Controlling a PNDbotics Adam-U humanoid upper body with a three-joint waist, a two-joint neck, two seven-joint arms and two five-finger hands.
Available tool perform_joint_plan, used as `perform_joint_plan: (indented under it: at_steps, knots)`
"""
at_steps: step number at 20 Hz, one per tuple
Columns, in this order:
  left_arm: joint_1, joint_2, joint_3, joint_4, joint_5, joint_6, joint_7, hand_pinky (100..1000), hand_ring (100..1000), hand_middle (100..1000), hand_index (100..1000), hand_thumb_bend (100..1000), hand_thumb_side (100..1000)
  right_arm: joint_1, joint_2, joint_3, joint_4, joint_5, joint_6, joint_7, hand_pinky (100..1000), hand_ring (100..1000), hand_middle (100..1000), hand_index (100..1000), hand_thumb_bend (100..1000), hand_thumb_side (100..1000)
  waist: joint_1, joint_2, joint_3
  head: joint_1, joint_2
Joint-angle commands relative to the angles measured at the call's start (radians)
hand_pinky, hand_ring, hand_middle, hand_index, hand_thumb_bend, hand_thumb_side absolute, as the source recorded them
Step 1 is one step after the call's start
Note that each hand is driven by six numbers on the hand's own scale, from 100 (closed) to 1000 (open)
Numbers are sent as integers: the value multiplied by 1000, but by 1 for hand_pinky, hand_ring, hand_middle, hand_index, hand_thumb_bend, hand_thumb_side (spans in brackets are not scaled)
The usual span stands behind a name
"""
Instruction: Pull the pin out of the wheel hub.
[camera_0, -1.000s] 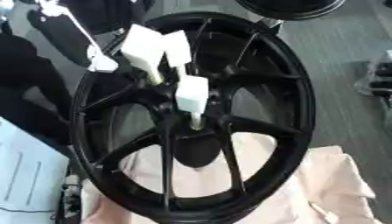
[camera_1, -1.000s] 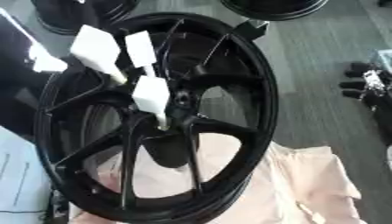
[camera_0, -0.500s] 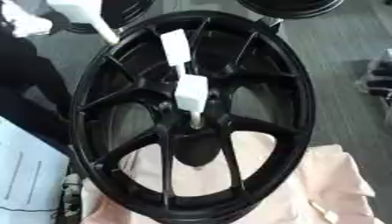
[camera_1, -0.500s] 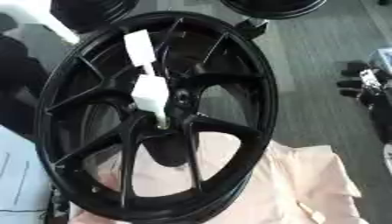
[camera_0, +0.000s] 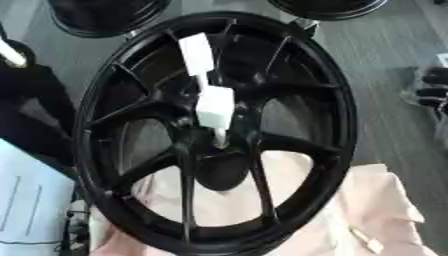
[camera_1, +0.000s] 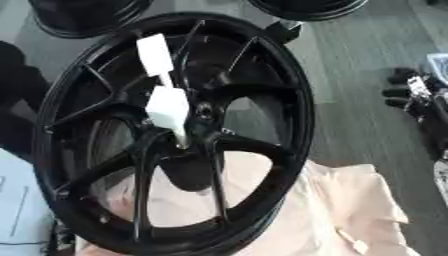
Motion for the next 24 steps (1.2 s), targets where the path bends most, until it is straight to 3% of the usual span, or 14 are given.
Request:
perform_joint_plan:
  at_steps: [1, 2, 4, 5, 6, 7, 8, 12, 17, 24]
  knots:
    - [31, 8, 59, 34, 15, -19, 22, 720, 712, 626, 649, 287, 100, -3, -29, -18, -17, -2, -3, -9, 756, 726, 737, 811, 100, 723, -5, -13, 2, -5, -9]
    - [48, -1, 70, 41, 25, -29, 19, 731, 734, 655, 706, 321, 100, -2, -29, -20, -17, -2, -4, -11, 756, 726, 737, 811, 100, 724, -6, -13, 3, -5, -9]
    - [75, -16, 90, 53, 42, -53, 14, 740, 752, 691, 774, 436, 305, 0, -30, -21, -17, -2, -4, -12, 756, 726, 737, 811, 100, 724, -6, -13, 6, -1, -8]
    - [86, -22, 95, 61, 48, -64, 11, 749, 767, 717, 818, 524, 475, 0, -30, -21, -17, -2, -4, -12, 756, 726, 737, 811, 100, 724, -6, -13, 6, 0, -9]
    - [97, -28, 98, 68, 55, -75, 6, 754, 773, 725, 829, 552, 536, 1, -30, -21, -17, -1, -4, -12, 756, 726, 737, 811, 100, 724, -6, -13, 6, 2, -9]
    - [103, -31, 100, 75, 59, -84, 3, 754, 773, 725, 829, 552, 536, 1, -30, -21, -17, -1, -4, -12, 756, 726, 737, 811, 100, 724, -5, -14, 6, 2, -9]
    - [109, -38, 100, 79, 63, -94, -3, 765, 785, 742, 848, 580, 624, 1, -30, -21, -17, -1, -4, -12, 756, 726, 737, 811, 100, 725, -5, -14, 6, 2, -10]
    - [111, -64, 110, 88, 74, -108, -2, 761, 786, 746, 838, 533, 641, 2, -30, -21, -16, -1, -4, -12, 756, 726, 737, 812, 100, 724, -6, -14, 5, 5, -11]
    - [82, -92, 112, 63, 109, -83, 65, 735, 772, 725, 802, 372, 653, 0, -29, -21, -17, -3, -4, -12, 756, 726, 737, 812, 100, 722, -6, -15, 3, 10, -8]
    - [14, -200, 114, -21, 346, -98, 343, 655, 711, 634, 716, 258, 644, -1, -27, -18, -15, -5, -3, -8, 756, 726, 737, 812, 100, 722, -9, -19, 2, 16, -6]
